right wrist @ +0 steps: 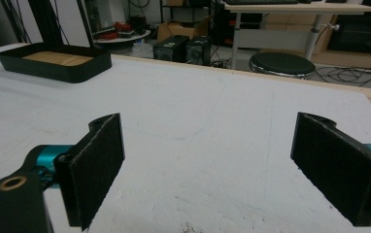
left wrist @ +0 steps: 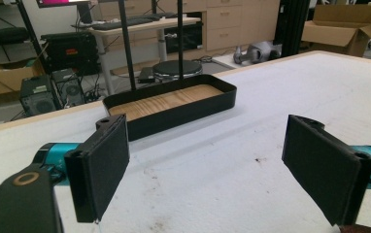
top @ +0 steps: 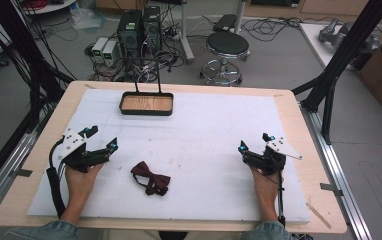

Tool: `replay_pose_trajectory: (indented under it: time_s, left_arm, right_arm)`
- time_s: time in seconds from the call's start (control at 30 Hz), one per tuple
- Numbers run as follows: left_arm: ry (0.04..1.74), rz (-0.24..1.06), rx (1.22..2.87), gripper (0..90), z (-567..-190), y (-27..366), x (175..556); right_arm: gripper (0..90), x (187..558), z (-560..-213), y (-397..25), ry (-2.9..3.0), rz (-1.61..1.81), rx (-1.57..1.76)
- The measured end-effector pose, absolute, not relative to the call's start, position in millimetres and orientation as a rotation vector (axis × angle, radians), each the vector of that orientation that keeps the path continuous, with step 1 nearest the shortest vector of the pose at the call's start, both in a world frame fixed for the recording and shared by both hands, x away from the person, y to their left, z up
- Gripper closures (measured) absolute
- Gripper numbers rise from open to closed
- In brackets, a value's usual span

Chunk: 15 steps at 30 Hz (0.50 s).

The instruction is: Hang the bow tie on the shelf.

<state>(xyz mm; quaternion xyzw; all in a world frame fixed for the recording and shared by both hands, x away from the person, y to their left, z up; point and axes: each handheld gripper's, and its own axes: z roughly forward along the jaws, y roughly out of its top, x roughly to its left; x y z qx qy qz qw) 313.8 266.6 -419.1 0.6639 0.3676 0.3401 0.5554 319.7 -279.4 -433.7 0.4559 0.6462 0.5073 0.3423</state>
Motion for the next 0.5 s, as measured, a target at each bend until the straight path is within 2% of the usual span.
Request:
replay_pose_trajectory:
  time_s: [0.5]
  left_arm:
    - [0.849, 0.767, 1.562, 17.6, -418.1, 266.8, 312.2]
  right_arm:
    - [11.3, 320.0, -433.8, -278.9, 1.681, 1.311, 1.182]
